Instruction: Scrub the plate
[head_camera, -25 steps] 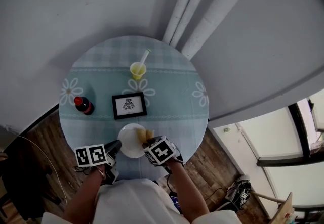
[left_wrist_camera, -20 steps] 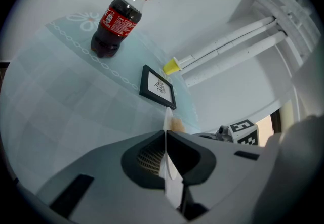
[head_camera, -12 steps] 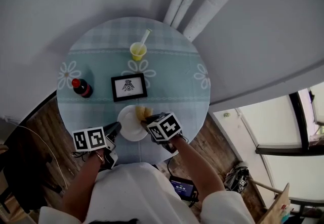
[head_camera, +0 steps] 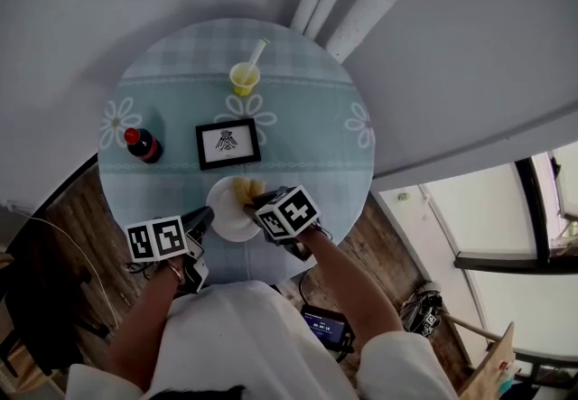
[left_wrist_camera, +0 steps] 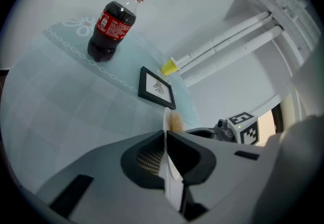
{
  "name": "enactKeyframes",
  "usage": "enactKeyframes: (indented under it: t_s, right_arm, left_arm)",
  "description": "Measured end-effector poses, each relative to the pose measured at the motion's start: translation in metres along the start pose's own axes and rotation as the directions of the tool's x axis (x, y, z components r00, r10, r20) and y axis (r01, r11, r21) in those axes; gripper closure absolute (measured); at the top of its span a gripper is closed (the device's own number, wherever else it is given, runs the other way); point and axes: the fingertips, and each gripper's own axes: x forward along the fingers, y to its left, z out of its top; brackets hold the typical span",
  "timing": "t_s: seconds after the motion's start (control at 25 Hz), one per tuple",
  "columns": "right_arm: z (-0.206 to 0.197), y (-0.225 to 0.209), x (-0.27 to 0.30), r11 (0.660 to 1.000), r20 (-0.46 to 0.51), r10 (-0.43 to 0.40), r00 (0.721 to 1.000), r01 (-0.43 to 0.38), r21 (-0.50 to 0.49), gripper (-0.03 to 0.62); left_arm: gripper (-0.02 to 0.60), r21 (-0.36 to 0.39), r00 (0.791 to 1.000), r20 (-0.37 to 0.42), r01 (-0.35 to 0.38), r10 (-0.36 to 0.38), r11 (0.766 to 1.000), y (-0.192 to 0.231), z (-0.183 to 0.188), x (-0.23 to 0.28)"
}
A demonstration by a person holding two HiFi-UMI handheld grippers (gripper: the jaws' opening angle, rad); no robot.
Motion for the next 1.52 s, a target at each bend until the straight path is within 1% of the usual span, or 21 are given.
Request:
enactKeyframes:
  t_s: [0.24,0.4,0.64,0.8,0.92,1.12,1.52]
  right_arm:
    - [0.001,0.003,0.005,1.0,-0.008,0.005,1.0,-0.005,-0.022,0.53]
    - [0.006,0.01,0.006,0.999,-0.011,0.024,1.0,-0.025,-0.047,0.53]
    - [0.011,0.024,0.007,0.994,-0.026,0.045,0.999,-0.048,-0.102,0.53]
    - [0.011,0.031,0.006,0.986,-0.05,0.042,0.998,-0.049,-0.161,0.53]
    - [0.012,0.036,0.006,0.981,-0.056,0.037,0.998,-0.047,-0.186,0.53]
    - [0.011,0.046,0.006,0.973,-0.071,0.065,0.995,-0.079,-0.215,0.53]
    - [0.008,0.069,0.004,0.957,-0.136,0.095,0.986,-0.128,-0.262,0.53]
  left_arm:
    - [0.563,0.015,1.0,0.005,-0.007,0.007,1.0,0.002,0.001,0.001]
    - [0.563,0.013,1.0,0.025,-0.004,0.003,1.0,-0.001,0.003,0.0]
    - [0.563,-0.008,0.998,0.058,0.01,-0.009,1.0,-0.003,0.004,0.0]
    - [0.563,-0.011,0.998,0.067,0.01,-0.009,1.0,-0.005,0.003,-0.001]
    - [0.563,-0.02,0.997,0.079,0.009,-0.008,1.0,-0.007,0.003,-0.002]
    - [0.563,-0.032,0.996,0.092,0.017,-0.014,0.999,-0.008,0.001,-0.003]
    - [0.563,-0.034,0.995,0.099,0.036,-0.032,0.999,-0.008,0.0,-0.004]
